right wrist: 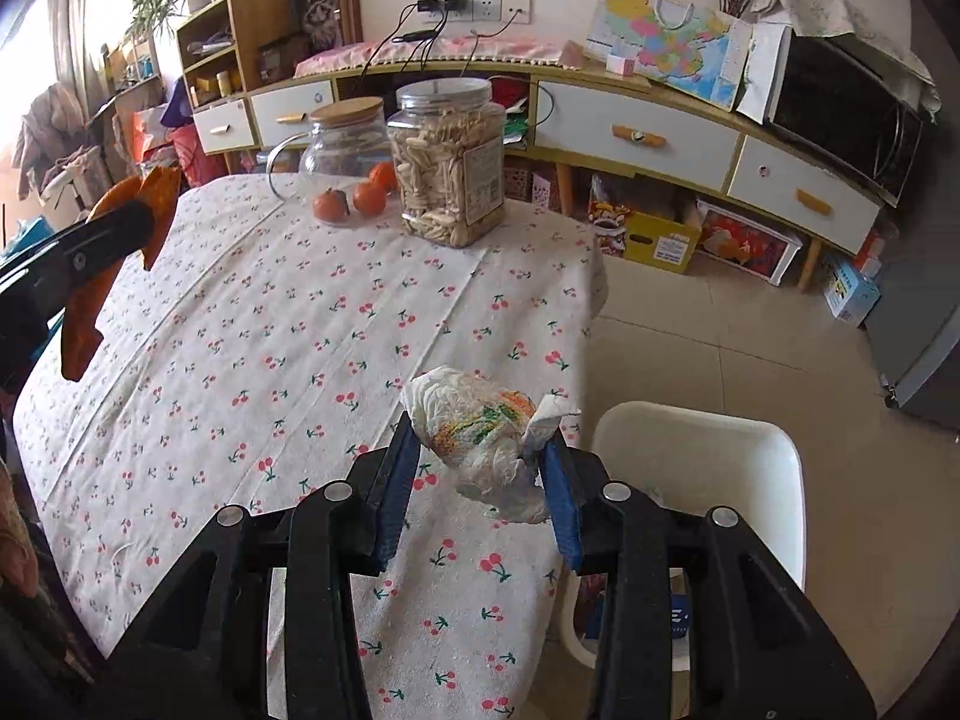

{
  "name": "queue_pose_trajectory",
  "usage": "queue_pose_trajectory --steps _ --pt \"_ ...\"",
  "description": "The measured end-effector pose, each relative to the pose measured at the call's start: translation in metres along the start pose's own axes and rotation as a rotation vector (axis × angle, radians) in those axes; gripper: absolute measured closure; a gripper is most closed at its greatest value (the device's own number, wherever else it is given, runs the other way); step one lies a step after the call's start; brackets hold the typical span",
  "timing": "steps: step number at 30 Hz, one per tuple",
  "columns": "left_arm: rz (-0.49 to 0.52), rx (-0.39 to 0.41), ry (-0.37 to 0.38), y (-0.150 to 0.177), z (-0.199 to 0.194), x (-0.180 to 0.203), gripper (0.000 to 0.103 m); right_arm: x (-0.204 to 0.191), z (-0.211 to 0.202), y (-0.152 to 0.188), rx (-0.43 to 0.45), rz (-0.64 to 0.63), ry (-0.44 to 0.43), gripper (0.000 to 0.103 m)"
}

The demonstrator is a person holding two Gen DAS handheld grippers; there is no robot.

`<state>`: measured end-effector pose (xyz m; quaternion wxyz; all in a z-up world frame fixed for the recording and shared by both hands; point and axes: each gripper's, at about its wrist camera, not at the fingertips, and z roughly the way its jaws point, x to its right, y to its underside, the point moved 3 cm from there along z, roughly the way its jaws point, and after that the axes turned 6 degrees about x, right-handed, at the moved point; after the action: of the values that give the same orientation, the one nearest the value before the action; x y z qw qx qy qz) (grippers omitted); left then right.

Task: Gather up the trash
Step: 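Lower the wrapper and orange peel into the white bin and open both tools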

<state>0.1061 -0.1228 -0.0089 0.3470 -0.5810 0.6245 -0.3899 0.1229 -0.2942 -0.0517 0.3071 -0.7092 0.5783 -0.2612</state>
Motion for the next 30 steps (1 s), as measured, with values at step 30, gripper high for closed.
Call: queue_pose_trajectory --steps 30 --pt "0.172 0.011 0.234 -0.007 0.002 0.174 0.081 0.200 -0.067 0.051 0.138 0.539 0.464 0.036"
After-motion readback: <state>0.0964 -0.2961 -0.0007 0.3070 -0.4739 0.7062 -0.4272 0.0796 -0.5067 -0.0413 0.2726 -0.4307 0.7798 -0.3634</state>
